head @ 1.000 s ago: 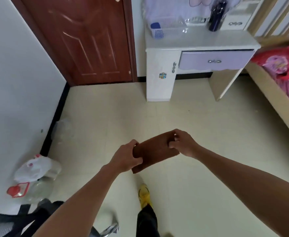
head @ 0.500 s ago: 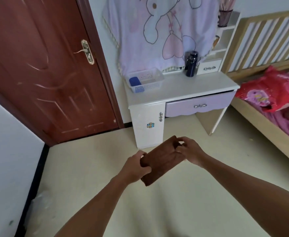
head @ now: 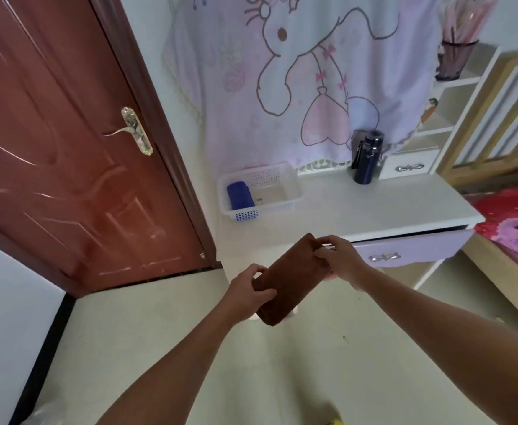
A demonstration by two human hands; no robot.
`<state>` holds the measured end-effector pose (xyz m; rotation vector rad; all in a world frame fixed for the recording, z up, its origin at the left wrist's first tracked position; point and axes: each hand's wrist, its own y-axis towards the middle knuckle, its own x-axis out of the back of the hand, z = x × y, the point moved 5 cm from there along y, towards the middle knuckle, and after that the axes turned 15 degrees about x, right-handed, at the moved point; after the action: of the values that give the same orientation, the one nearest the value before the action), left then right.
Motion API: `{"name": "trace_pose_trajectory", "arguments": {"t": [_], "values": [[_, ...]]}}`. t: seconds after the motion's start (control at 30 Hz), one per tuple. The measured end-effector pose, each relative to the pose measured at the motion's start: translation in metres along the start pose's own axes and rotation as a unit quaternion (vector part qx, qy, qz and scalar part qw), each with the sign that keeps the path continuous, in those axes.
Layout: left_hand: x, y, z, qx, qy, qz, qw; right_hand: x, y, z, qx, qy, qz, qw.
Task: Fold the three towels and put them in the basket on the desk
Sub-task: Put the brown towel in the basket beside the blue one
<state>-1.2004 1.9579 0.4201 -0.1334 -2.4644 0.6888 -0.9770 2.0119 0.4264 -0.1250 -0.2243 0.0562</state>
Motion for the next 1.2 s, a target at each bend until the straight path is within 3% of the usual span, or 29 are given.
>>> {"name": "trace_pose_trajectory", "arguments": {"t": [0.27, 0.5, 0.73, 1.0, 1.2], "values": [[0.034, 0.113, -0.066, 0.028, -0.043, -0.005, 0.999, 0.006, 0.152, 0.042, -0.017, 0.028, 0.085, 0.996], [0.074, 0.227, -0.093, 0.043, -0.083, 0.026, 0.995, -0.013, 0.277, 0.045, -0.021, 0.017, 0.06, 0.998], [0.089, 0.313, -0.111, 0.089, -0.068, 0.057, 0.992, -0.032, 0.382, 0.063, -0.005, -0.079, 0.054, 0.995], [0.076, 0.37, -0.111, 0.166, -0.077, 0.006, 0.983, -0.076, 0.476, 0.05, 0.062, -0.25, 0.173, 0.951], [0.058, 0.403, -0.093, 0.26, -0.055, -0.056, 0.963, -0.119, 0.522, 0.0, 0.071, -0.302, 0.274, 0.91]]}}
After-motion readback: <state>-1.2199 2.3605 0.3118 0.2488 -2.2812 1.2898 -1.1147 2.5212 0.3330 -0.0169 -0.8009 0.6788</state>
